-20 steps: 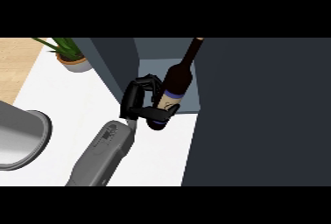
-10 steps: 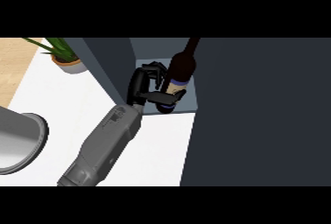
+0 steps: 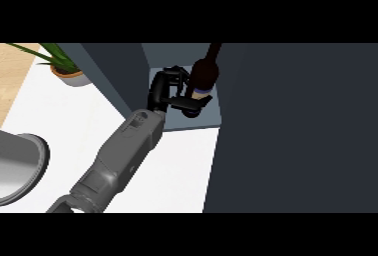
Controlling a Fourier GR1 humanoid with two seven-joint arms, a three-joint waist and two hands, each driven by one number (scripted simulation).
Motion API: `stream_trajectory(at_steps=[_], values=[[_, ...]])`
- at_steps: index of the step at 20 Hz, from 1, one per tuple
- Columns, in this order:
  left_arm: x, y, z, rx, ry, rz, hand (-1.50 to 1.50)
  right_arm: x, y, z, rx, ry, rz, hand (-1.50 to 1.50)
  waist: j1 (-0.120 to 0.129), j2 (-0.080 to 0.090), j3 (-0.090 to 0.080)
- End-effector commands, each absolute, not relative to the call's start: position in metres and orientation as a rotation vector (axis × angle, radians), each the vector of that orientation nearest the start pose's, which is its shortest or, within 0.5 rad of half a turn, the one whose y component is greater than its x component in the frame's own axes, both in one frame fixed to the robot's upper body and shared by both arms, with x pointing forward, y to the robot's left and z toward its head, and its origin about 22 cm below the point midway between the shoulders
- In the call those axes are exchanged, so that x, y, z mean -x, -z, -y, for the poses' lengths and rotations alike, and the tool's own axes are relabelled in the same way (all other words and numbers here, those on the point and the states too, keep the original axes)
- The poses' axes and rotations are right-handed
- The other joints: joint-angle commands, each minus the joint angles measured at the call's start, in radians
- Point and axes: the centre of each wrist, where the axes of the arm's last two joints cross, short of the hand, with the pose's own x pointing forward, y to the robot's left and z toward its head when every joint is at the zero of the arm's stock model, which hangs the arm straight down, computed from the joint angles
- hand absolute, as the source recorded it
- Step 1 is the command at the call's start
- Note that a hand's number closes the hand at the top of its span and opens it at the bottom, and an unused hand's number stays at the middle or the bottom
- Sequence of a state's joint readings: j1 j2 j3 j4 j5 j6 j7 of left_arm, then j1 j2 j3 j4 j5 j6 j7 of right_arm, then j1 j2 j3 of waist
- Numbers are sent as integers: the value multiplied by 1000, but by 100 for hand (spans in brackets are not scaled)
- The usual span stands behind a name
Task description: Pick up the wine, place it into the cabinet and close the cabinet
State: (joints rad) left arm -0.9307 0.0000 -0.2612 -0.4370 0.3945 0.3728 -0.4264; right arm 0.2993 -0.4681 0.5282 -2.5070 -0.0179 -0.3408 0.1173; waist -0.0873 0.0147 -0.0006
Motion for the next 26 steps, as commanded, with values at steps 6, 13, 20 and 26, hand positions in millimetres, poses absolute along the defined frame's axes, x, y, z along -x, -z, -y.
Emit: stream_trajectory(at_steps=[6, 13, 20, 26], values=[[-411, -3, -105, -53, 22, 1621, 150, -76, -184, 202, -320, -198, 1942, -150, -19, 10, -1], [-418, -11, -104, -133, 29, 1653, 150, -81, -180, 203, -311, -190, 1956, -150, -16, 17, -1], [-431, -24, -126, -237, 88, 1696, -150, -85, -169, 201, -324, -203, 1952, -150, -25, 22, -1], [-434, -25, -142, -380, 61, 1695, -150, -77, -172, 200, -344, -232, 1972, -150, -51, 25, -2]])
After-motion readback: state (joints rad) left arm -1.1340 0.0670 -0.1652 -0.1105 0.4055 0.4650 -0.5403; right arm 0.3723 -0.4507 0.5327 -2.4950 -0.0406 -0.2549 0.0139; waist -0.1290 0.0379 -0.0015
